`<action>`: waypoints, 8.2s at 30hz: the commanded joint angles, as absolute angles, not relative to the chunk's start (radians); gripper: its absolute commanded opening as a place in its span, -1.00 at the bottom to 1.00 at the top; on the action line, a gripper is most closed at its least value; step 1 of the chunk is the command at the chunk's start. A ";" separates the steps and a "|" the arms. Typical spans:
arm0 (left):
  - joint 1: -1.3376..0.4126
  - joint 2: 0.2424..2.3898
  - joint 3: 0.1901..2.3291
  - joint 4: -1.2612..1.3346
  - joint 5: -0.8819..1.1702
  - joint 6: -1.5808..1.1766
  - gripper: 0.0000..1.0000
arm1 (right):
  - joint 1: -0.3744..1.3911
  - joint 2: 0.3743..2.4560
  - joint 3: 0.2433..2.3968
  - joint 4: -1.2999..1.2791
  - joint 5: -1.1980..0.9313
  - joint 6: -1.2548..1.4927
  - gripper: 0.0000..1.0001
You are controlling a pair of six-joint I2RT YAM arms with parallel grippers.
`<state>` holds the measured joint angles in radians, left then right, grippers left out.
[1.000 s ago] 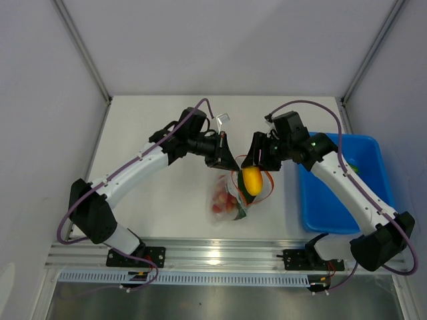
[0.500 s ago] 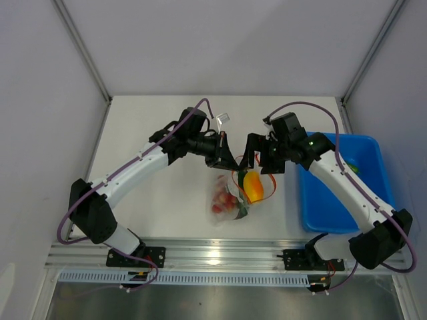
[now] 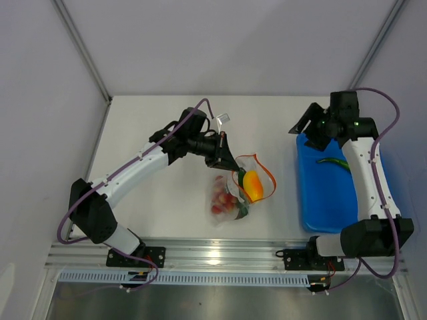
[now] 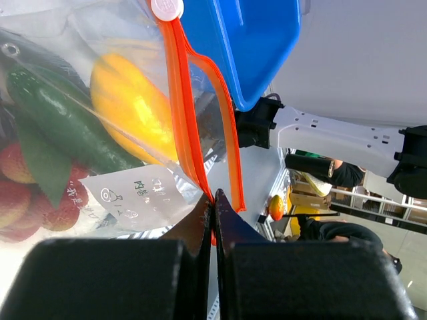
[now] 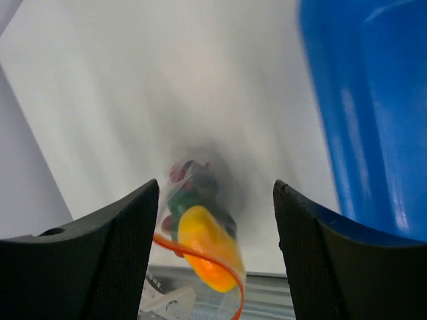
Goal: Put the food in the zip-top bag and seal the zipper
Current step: Pick up the fake vegetable from the bin, then place the fake vegetable in the zipper food storage bag, then adjust the zipper food storage bag at the center of the board.
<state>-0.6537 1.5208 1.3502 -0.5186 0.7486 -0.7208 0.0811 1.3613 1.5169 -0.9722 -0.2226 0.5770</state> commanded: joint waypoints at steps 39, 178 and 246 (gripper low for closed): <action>-0.637 1.488 1.261 -0.416 0.845 -0.528 -0.99 | -0.322 1.756 1.209 -0.563 0.561 0.989 0.92; -0.601 1.568 1.312 -0.224 0.919 -0.959 -0.99 | 0.724 0.799 0.888 -0.646 -0.124 0.528 -1.00; -0.686 1.513 1.345 -0.471 0.861 -0.741 -0.99 | 0.437 1.025 0.945 -0.854 -0.319 0.419 -0.78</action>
<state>-0.6708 1.5677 1.2938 -0.4332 0.8738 -0.8074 0.4366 1.0370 0.9405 -0.8597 -0.2981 0.4137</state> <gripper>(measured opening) 0.005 0.122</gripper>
